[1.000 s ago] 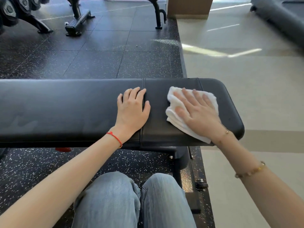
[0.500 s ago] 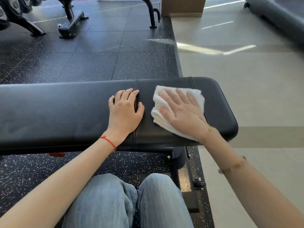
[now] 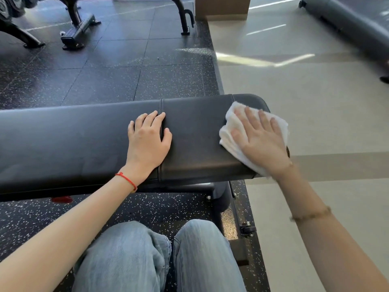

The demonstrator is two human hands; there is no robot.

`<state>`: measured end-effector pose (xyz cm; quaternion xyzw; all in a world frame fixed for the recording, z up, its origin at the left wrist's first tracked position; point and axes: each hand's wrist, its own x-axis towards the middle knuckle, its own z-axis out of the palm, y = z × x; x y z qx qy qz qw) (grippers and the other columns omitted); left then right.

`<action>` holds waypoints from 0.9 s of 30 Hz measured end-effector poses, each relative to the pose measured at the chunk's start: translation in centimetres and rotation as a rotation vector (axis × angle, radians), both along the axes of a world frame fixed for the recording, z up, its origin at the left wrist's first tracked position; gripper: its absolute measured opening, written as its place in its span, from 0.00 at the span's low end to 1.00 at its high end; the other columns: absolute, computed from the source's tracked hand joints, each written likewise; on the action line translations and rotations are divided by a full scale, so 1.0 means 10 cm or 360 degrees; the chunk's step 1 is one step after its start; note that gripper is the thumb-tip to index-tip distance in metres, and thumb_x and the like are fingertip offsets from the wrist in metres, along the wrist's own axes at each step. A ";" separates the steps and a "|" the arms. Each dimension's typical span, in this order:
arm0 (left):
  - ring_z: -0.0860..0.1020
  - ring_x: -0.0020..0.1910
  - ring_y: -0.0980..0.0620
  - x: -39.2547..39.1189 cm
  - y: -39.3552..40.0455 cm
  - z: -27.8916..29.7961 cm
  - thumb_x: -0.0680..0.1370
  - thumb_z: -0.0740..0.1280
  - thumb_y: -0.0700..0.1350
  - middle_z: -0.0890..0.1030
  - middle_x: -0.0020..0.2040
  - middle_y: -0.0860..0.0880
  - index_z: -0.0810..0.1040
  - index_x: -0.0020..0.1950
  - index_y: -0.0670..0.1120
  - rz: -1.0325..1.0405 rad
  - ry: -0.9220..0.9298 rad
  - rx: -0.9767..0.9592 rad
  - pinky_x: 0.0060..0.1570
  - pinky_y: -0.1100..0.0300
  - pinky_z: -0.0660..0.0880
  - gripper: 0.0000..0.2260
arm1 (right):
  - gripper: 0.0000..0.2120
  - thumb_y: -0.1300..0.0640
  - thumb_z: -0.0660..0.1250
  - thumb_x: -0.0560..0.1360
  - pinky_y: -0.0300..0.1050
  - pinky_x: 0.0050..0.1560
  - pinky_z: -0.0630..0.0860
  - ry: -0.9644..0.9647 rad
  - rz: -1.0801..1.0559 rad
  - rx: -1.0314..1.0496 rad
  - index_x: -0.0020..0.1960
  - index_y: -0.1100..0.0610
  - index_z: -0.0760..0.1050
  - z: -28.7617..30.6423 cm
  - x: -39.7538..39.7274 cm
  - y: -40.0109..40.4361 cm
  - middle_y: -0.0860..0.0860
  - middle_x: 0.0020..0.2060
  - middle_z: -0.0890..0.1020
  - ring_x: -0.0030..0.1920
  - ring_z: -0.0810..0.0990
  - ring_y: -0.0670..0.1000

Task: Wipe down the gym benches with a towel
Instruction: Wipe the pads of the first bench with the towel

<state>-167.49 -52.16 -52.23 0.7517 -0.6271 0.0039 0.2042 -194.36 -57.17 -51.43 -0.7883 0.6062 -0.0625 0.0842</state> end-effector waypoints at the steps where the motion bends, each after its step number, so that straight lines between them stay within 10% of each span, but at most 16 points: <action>1: 0.64 0.74 0.45 0.00 0.00 0.00 0.81 0.60 0.48 0.70 0.74 0.46 0.70 0.74 0.46 -0.0001 -0.0005 -0.0003 0.75 0.42 0.56 0.21 | 0.31 0.37 0.37 0.78 0.56 0.78 0.40 0.0016 0.0029 -0.0050 0.80 0.42 0.43 -0.03 -0.02 0.22 0.45 0.80 0.50 0.80 0.46 0.54; 11: 0.64 0.74 0.45 0.01 -0.01 0.00 0.81 0.59 0.49 0.70 0.74 0.48 0.70 0.74 0.46 -0.0010 -0.0009 0.0000 0.75 0.42 0.56 0.21 | 0.28 0.41 0.46 0.83 0.55 0.78 0.38 0.0075 0.0235 0.0133 0.81 0.44 0.45 0.10 0.47 -0.49 0.45 0.81 0.47 0.80 0.42 0.53; 27: 0.69 0.71 0.46 0.61 0.45 -0.04 0.80 0.62 0.45 0.75 0.69 0.48 0.75 0.68 0.48 0.0104 -0.0027 -0.0124 0.72 0.41 0.61 0.17 | 0.36 0.31 0.50 0.79 0.63 0.76 0.53 0.0500 0.1158 -0.0342 0.81 0.45 0.47 -0.03 0.89 0.67 0.50 0.80 0.54 0.79 0.55 0.61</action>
